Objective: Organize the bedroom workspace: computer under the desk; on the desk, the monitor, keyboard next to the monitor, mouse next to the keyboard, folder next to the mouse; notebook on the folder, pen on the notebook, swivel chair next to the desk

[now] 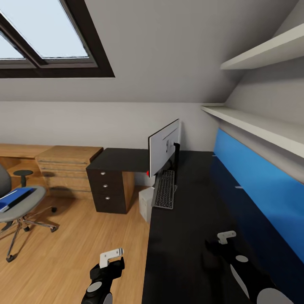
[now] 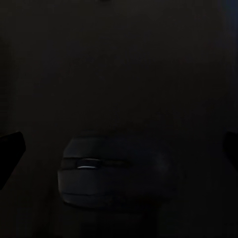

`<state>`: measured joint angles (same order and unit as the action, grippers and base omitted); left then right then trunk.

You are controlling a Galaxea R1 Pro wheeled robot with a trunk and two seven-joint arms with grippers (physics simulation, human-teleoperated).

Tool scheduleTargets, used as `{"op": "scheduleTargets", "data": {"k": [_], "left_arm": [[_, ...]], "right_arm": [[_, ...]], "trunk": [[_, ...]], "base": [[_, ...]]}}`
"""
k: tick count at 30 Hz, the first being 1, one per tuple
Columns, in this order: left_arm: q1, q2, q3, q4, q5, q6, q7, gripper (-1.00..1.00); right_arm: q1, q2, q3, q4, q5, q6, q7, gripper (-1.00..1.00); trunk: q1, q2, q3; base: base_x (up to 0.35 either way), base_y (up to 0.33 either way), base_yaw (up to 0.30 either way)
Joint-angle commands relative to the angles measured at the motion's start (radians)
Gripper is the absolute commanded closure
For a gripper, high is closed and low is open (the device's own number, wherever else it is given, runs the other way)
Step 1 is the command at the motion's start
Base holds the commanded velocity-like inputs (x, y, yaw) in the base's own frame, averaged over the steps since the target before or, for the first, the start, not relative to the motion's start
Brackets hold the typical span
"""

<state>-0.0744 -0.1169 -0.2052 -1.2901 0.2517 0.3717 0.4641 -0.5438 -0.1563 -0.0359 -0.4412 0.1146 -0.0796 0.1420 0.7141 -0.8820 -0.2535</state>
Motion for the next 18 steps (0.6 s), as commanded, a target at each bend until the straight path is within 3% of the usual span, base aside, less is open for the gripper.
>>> {"op": "scheduleTargets", "data": {"k": [1,10,18], "left_arm": [[-0.001,0.000,-0.002,-0.001,0.009,0.003,0.008,-1.00],[-0.001,0.000,-0.002,-0.019,0.009,0.003,0.009,-1.00],[-0.001,0.000,-0.002,-0.039,0.010,0.004,0.010,-1.00]], "right_arm": [[-0.001,0.000,-0.004,0.001,0.010,-0.003,0.004,-1.00],[-0.005,0.001,-0.004,0.002,0.002,0.029,0.004,-1.00],[-0.024,0.003,-0.004,-0.009,-0.047,0.128,0.004,-1.00]], "trunk": [[0.000,-0.001,-0.001],[0.000,-0.001,-0.001],[0.000,-0.001,-0.001]], "base": [[0.127,0.000,0.000],[0.031,0.000,0.000],[0.002,0.000,0.000]]}}
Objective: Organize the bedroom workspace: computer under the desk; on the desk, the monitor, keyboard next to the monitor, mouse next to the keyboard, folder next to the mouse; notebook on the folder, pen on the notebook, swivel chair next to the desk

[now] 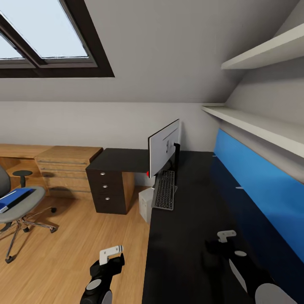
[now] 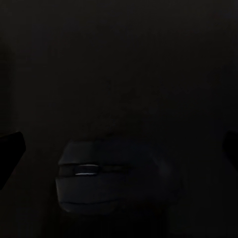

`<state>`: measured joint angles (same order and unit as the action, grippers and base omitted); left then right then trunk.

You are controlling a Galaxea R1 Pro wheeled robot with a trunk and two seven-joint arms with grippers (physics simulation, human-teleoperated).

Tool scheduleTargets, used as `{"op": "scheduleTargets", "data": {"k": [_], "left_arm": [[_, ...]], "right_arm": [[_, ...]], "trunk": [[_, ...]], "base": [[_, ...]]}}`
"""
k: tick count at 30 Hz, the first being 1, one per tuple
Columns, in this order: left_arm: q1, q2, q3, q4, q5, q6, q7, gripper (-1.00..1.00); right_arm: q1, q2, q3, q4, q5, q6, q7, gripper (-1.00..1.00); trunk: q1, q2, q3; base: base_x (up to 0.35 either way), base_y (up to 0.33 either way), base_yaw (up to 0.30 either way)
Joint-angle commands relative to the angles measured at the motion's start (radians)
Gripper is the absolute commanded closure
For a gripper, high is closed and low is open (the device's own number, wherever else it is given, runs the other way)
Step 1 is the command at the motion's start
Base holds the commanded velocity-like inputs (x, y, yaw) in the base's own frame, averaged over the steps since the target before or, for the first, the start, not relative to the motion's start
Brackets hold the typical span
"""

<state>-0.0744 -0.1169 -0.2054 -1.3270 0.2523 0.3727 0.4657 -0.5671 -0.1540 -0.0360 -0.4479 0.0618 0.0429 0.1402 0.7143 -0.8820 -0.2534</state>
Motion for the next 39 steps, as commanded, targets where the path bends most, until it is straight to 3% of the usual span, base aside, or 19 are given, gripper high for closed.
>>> {"op": "scheduleTargets", "data": {"k": [1,19,22,39], "left_arm": [[-0.001,0.000,-0.002,-0.004,0.009,0.003,0.008,-1.00],[-0.002,0.005,0.001,-0.039,0.010,0.004,0.010,-1.00],[-0.003,-0.002,0.001,-0.037,0.008,0.002,0.010,-1.00],[-0.004,0.014,-0.005,-0.037,0.007,0.000,0.008,-1.00]], "right_arm": [[-0.002,0.001,-0.004,-0.005,0.002,0.012,0.006,-1.00],[-0.008,0.004,-0.006,-0.100,-0.074,0.049,0.032,-1.00],[-0.008,0.009,-0.007,-0.106,-0.068,0.042,0.017,-1.00],[-0.008,0.018,-0.009,-0.110,-0.057,0.035,0.001,-1.00]], "trunk": [[0.000,-0.001,-0.001],[0.000,-0.001,-0.001],[0.000,-0.001,-0.001],[0.000,-0.001,-0.001]], "base": [[0.000,0.000,0.000],[0.000,0.000,0.000],[0.000,0.000,0.000],[-0.032,0.000,0.000]]}}
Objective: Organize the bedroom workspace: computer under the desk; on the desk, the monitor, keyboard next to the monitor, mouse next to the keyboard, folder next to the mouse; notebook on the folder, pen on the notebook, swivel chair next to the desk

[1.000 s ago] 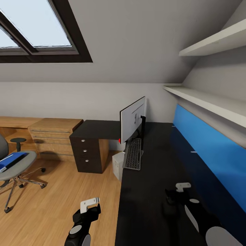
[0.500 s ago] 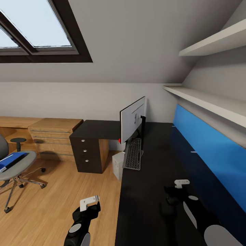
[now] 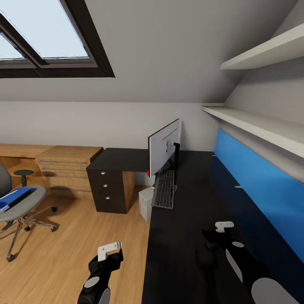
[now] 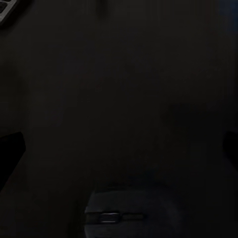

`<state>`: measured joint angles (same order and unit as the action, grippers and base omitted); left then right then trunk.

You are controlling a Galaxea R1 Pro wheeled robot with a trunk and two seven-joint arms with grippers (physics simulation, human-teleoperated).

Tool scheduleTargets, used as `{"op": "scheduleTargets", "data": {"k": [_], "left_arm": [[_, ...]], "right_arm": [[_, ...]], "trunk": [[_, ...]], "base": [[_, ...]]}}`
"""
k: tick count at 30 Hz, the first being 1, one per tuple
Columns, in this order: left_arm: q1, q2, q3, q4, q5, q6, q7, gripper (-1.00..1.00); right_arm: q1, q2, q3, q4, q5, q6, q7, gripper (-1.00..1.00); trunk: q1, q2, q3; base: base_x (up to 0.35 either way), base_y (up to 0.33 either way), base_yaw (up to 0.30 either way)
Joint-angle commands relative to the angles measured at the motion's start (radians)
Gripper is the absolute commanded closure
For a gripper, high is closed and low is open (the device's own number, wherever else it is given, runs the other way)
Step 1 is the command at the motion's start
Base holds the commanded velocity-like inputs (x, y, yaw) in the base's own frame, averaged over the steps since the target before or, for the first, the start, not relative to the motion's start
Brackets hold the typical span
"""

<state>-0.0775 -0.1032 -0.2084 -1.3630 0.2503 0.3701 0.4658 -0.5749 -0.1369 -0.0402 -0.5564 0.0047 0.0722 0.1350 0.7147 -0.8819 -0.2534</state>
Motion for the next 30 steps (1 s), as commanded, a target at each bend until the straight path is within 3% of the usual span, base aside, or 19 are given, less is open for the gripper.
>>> {"op": "scheduleTargets", "data": {"k": [1,8,17,30], "left_arm": [[-0.001,0.000,-0.002,-0.002,0.009,0.003,0.008,-1.00],[-0.001,0.000,-0.005,-0.011,0.009,0.003,0.009,-1.00],[-0.001,0.000,-0.048,-0.044,0.010,0.004,0.012,-1.00],[-0.001,-0.001,-0.050,-0.047,0.011,0.003,0.013,-1.00]], "right_arm": [[0.000,0.000,-0.004,-0.002,0.001,0.006,0.007,-1.00],[0.000,0.002,-0.004,-0.001,0.001,0.029,0.006,-1.00],[0.000,0.002,-0.004,0.000,0.001,0.073,0.006,-1.00],[0.000,0.002,-0.007,0.003,0.001,0.078,0.002,-1.00]], "trunk": [[0.000,-0.001,-0.001],[0.000,-0.001,-0.001],[0.000,-0.001,-0.001],[0.050,-0.092,-0.042]], "base": [[-0.238,0.000,0.000],[-0.107,0.000,0.000],[-0.005,0.000,0.000],[0.000,0.000,0.000]]}}
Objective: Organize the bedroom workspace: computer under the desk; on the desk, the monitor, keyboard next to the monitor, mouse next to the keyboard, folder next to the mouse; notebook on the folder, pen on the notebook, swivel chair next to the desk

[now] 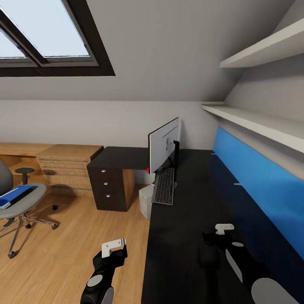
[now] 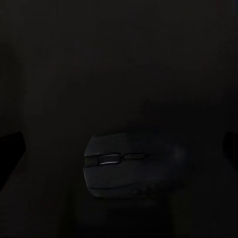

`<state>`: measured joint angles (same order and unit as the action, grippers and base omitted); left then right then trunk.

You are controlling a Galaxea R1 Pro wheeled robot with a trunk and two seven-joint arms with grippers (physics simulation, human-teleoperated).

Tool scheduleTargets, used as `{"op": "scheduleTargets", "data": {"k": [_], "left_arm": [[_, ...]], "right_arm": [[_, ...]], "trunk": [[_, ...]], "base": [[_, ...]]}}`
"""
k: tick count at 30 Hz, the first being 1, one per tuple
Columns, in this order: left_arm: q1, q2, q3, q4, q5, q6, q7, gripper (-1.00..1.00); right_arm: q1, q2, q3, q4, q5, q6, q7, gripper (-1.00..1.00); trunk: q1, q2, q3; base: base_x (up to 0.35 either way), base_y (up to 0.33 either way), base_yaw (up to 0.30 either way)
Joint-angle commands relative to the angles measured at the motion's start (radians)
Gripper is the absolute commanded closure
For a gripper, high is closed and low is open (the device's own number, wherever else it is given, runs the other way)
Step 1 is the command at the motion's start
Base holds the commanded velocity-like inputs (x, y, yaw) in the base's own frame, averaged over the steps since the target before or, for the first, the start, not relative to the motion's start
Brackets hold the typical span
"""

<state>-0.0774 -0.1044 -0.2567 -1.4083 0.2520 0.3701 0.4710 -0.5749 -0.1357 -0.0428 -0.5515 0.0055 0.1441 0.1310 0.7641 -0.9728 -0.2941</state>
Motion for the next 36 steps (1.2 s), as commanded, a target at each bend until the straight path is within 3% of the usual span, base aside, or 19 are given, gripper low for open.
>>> {"op": "scheduleTargets", "data": {"k": [1,12,24,32,36], "left_arm": [[-0.001,0.000,-0.002,-0.001,0.009,0.003,0.008,-1.00],[-0.001,0.000,-0.003,-0.001,0.009,0.003,0.008,-1.00],[-0.001,0.000,-0.003,-0.001,0.009,0.003,0.008,-1.00],[-0.001,0.000,-0.003,-0.001,0.009,0.003,0.008,-1.00],[-0.001,0.000,-0.003,-0.001,0.009,0.003,0.008,-1.00]], "right_arm": [[0.000,0.000,-0.005,-0.002,0.001,0.006,0.006,-1.00],[0.000,-0.002,-0.011,-0.001,0.001,0.006,0.003,-1.00],[0.000,-0.004,-0.016,-0.001,0.001,0.006,-0.013,-1.00],[0.000,-0.003,-0.015,0.000,0.002,0.006,-0.014,-1.00],[0.000,-0.003,-0.015,0.001,0.002,0.006,-0.013,-1.00]], "trunk": [[0.004,-0.008,-0.005],[0.046,-0.085,-0.039],[0.046,-0.085,-0.039],[0.077,-0.141,-0.064],[0.077,-0.141,-0.064]], "base": [[0.000,0.000,0.000],[0.000,0.000,0.000],[0.000,0.000,0.000],[0.000,0.000,0.000],[0.000,0.000,0.000]]}}
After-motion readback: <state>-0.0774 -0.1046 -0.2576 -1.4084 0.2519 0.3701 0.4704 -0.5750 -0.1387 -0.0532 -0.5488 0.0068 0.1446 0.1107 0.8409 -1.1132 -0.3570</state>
